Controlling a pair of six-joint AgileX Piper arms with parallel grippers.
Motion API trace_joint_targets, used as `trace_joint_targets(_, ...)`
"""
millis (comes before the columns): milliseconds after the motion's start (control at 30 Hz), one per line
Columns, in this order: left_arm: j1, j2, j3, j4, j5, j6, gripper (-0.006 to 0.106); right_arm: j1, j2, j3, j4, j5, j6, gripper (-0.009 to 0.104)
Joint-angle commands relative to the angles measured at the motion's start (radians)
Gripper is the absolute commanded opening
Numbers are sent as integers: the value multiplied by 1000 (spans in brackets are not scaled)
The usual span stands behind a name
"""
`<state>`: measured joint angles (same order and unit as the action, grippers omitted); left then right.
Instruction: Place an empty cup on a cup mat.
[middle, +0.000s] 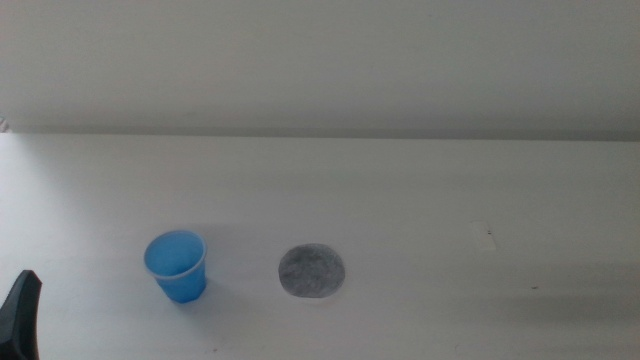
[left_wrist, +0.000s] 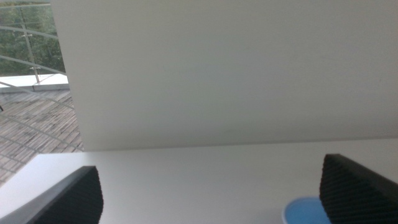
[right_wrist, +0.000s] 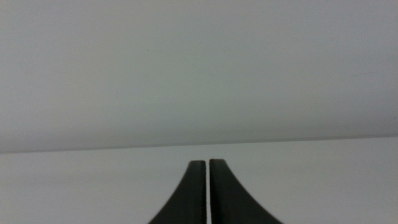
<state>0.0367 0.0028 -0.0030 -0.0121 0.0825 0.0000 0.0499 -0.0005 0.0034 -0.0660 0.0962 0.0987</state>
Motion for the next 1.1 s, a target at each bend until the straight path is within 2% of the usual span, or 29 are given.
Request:
trace_joint_targets(0,2,6,-15,-2,12,-11,94,0,-36,35,-10,-5,-1,-2)
trace_joint_targets(100,-8,164,-196,-6,154,-11,94,0,-36,35,-10,-5,-1,-2)
trace_joint_targets(333,-87,700,-835,-23,891,0,94,0,-36,35,-10,-5,-1,-2)
trace_joint_targets(500,-87,1044,-1070,-57,1173,0,94,0,-36,35,-10,-5,-1,-2)
trace_joint_targets(567,-102,1170,-1128,-64,1174,86,94,0,-36,35,-10,-5,-1,-2)
trace_joint_targets(667,-140,1316,-1183,-49,1177,96,94,0,-36,35,-10,-5,-1,-2)
trace_joint_targets(867,-222,1474,-1191,12,1085,11,93,0,-36,35,-10,-5,-1,-2)
trace_joint_targets(967,-253,1516,-1191,55,1047,-94,90,0,-36,35,-10,-5,-1,-2)
trace_joint_targets(1067,-258,1553,-1191,65,1026,-105,88,0,-36,35,-10,-5,-1,-2)
